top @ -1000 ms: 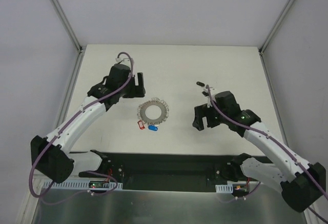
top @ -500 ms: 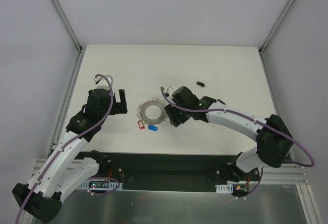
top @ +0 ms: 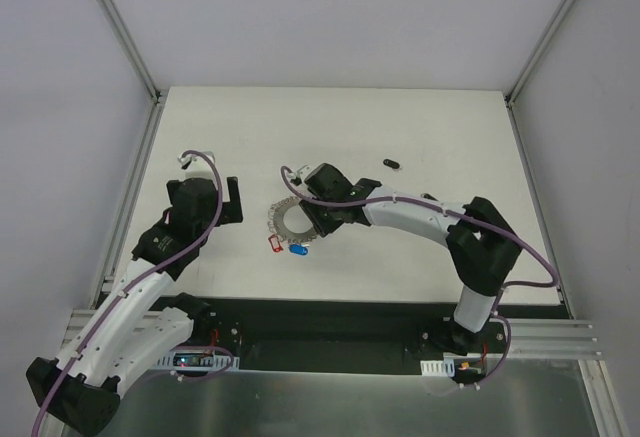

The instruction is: Put the keys on the keyring

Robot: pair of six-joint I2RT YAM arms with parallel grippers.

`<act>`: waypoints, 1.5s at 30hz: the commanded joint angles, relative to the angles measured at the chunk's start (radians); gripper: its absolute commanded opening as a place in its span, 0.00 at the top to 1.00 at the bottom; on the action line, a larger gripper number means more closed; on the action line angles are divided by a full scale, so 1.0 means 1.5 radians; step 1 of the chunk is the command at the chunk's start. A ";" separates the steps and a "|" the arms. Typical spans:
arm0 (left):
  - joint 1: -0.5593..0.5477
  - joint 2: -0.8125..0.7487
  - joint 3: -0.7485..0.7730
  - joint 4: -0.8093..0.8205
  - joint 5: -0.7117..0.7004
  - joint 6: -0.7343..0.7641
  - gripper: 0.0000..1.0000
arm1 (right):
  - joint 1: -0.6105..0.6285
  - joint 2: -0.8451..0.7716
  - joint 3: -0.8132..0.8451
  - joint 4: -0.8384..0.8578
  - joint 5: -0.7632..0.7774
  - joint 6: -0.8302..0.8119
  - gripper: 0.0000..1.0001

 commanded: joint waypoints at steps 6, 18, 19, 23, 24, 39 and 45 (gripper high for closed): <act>0.003 0.003 0.003 0.015 -0.027 0.010 0.05 | 0.008 0.065 0.071 0.002 0.034 -0.016 0.71; 0.003 0.018 0.005 0.016 -0.015 0.016 0.05 | 0.008 0.105 0.076 0.000 0.031 -0.022 0.80; 0.003 0.019 0.004 0.015 -0.014 0.017 0.05 | 0.008 0.107 0.077 -0.001 0.033 -0.022 0.80; 0.003 0.021 0.005 0.016 -0.012 0.018 0.05 | 0.009 0.108 0.075 -0.001 0.041 -0.022 0.80; 0.003 0.022 0.004 0.016 -0.012 0.017 0.06 | 0.008 0.109 0.075 -0.001 0.042 -0.022 0.81; 0.003 0.006 0.004 0.021 0.042 0.021 0.05 | 0.008 0.003 0.054 0.017 0.037 -0.068 0.99; 0.003 -0.037 -0.010 0.059 0.178 0.026 0.07 | 0.008 -0.092 0.034 0.064 0.047 -0.088 0.99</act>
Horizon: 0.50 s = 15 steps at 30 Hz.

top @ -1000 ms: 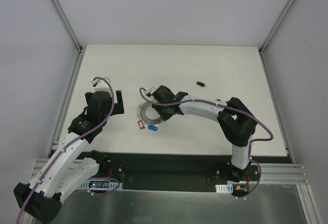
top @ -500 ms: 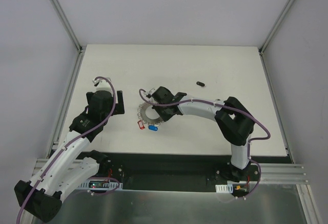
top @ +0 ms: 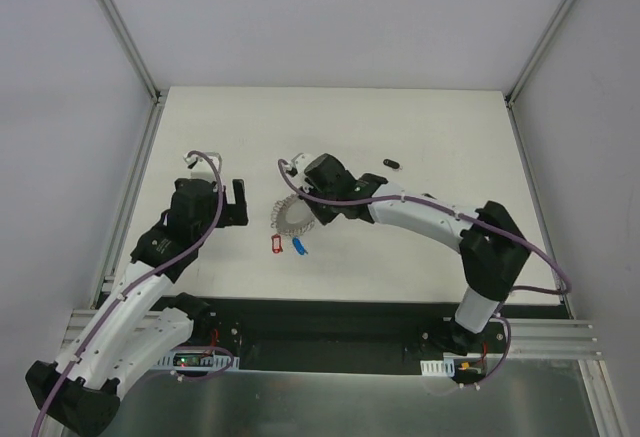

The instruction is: Put the keys on the keyring

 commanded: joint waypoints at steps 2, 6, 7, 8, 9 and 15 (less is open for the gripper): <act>0.003 -0.044 -0.001 0.053 0.146 0.015 0.07 | 0.003 -0.129 -0.025 0.086 0.009 -0.024 0.99; 0.003 -0.062 0.034 0.056 0.231 0.036 0.05 | 0.005 -0.245 -0.080 0.178 -0.003 -0.003 0.99; 0.003 -0.065 0.040 0.055 0.271 0.039 0.05 | 0.005 -0.265 -0.097 0.207 -0.006 0.001 0.99; 0.003 -0.067 0.047 0.056 0.288 0.044 0.05 | 0.006 -0.277 -0.125 0.264 -0.005 0.000 0.99; 0.003 -0.070 0.060 0.057 0.306 0.050 0.05 | 0.004 -0.283 -0.127 0.276 0.000 -0.002 0.99; 0.003 -0.032 0.123 0.084 0.431 0.070 0.04 | -0.005 -0.349 -0.122 0.314 -0.037 0.003 0.99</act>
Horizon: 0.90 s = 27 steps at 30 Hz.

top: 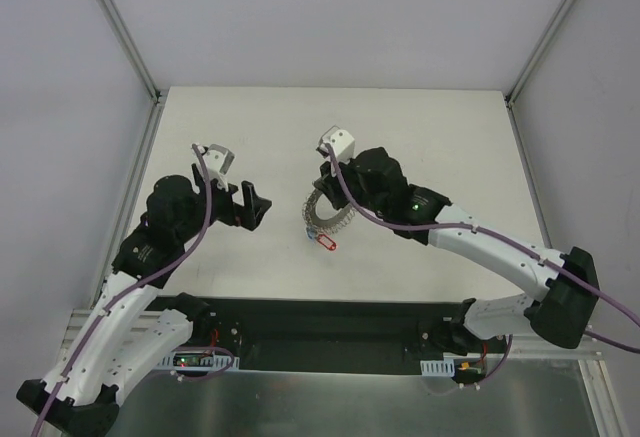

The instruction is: Put the keys on the keyring

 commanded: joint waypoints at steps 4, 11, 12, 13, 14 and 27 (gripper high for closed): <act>0.003 0.054 0.086 0.104 0.221 0.023 0.03 | -0.084 -0.104 -0.022 0.144 -0.155 0.054 0.99; 0.003 0.099 0.104 0.193 0.293 0.002 0.02 | -0.197 -0.157 -0.047 0.226 -0.391 0.139 0.99; 0.003 0.104 0.109 0.200 0.296 0.014 0.03 | -0.203 -0.160 -0.048 0.225 -0.402 0.133 0.99; 0.003 0.111 0.114 0.208 0.302 0.018 0.04 | -0.212 -0.165 -0.048 0.227 -0.410 0.126 0.99; 0.003 0.128 0.118 0.229 0.305 0.019 0.04 | -0.218 -0.164 -0.042 0.229 -0.421 0.125 0.99; 0.003 0.323 0.309 0.234 0.493 0.089 0.20 | -0.251 -0.133 0.029 0.232 -0.505 0.115 0.99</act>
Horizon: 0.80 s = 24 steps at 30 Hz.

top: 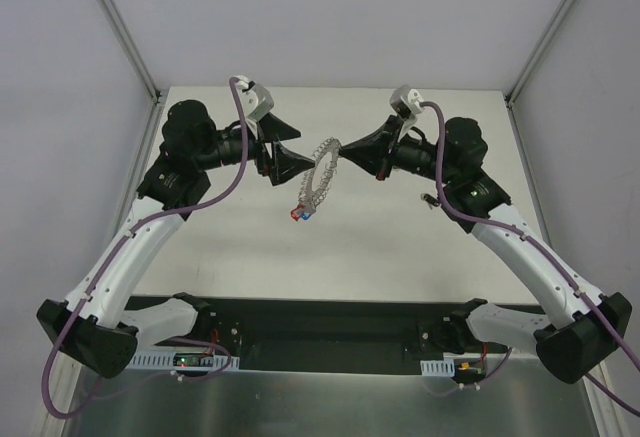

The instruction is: Put the keys on the keyring

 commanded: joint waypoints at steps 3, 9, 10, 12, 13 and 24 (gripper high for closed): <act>0.003 0.054 0.047 0.027 0.102 0.043 0.30 | -0.006 0.009 0.052 0.067 -0.074 0.004 0.99; 0.003 0.060 0.033 0.068 0.172 0.035 0.48 | -0.005 0.025 0.064 0.067 -0.116 0.015 0.99; 0.003 0.059 0.029 0.074 0.177 0.031 0.50 | -0.005 0.025 0.065 0.067 -0.122 0.016 0.99; 0.003 0.058 0.014 0.101 0.186 0.016 0.55 | -0.006 0.025 0.066 0.069 -0.128 0.016 0.99; 0.003 0.058 0.009 0.114 0.196 0.010 0.57 | -0.006 0.025 0.065 0.069 -0.132 0.015 0.99; -0.008 0.085 -0.028 0.237 0.243 -0.082 0.65 | -0.005 0.013 0.055 0.074 -0.142 0.020 0.99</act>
